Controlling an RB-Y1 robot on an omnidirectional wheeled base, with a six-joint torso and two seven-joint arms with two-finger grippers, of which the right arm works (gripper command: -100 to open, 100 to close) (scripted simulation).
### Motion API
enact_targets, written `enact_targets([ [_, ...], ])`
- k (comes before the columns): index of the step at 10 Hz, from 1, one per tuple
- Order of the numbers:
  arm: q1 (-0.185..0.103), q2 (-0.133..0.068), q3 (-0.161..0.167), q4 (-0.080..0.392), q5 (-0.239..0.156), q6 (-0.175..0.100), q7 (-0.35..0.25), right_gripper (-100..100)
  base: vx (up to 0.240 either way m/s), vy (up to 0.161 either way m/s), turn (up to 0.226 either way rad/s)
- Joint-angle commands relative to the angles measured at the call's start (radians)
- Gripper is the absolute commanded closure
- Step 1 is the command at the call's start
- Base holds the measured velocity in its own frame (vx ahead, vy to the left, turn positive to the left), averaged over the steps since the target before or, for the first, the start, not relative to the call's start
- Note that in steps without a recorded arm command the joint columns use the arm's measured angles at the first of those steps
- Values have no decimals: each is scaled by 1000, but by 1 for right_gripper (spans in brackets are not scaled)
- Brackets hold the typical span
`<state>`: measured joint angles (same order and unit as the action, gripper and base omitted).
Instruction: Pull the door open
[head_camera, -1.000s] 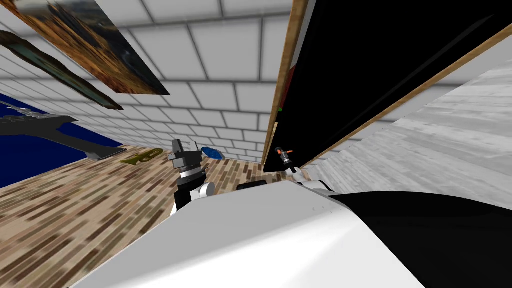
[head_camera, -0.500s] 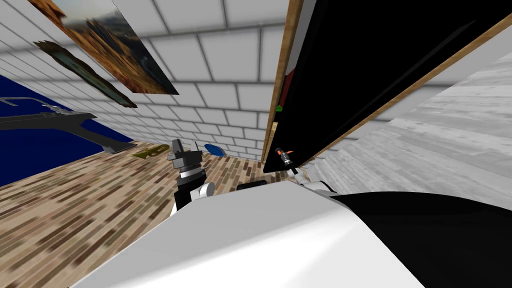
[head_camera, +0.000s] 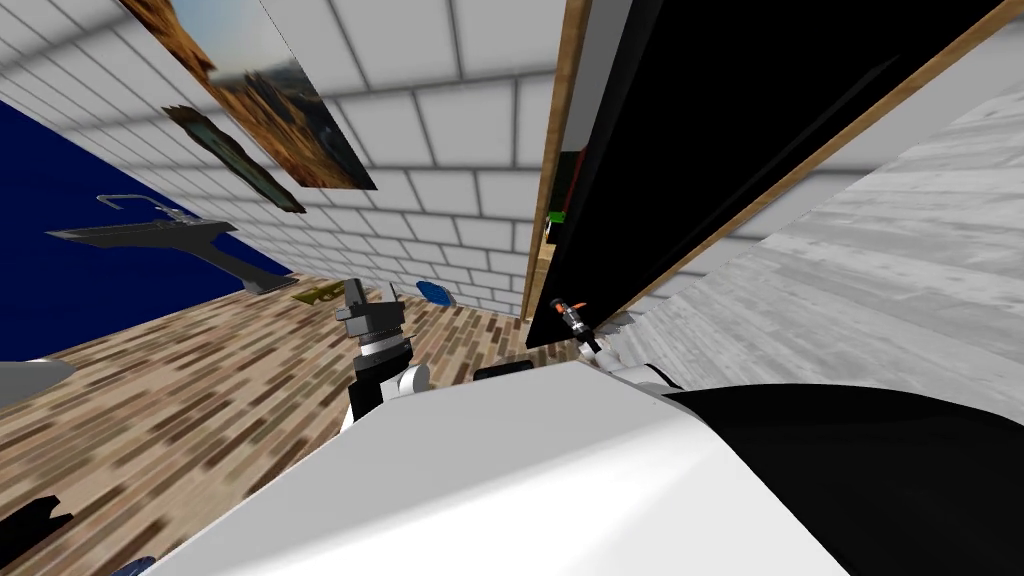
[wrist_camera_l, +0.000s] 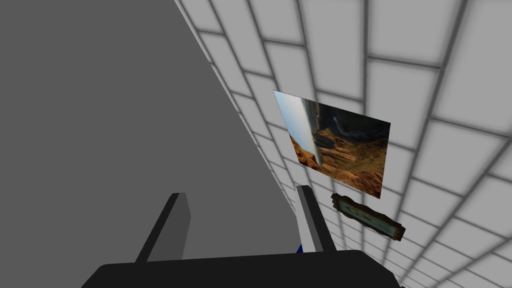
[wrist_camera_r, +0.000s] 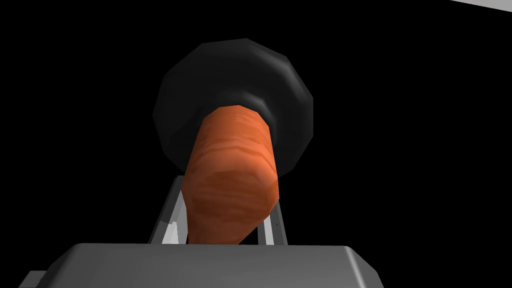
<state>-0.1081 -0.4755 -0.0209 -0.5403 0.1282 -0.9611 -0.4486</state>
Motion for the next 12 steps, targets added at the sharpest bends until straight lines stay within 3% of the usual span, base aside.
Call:
enact_targets([
  [1,0,0,0,0,0,0,0,100,-97,-33,22],
  [2,21,-15,8,4,12,-39,-21,100,-163,-95,170],
  [3,21,-15,8,4,12,-39,-21,100,-184,-92,124],
  [7,58,-48,17,9,31,-109,-55,100,-157,-67,109],
  [8,58,-48,17,9,31,-109,-55,100,-124,-70,50],
  [10,80,-68,23,12,44,-152,-76,100,-166,-79,130],
  [11,86,-72,25,13,47,-163,-81,100,-200,-102,101],
  [12,75,-65,26,20,45,-157,-78,100,-84,-41,26],
])
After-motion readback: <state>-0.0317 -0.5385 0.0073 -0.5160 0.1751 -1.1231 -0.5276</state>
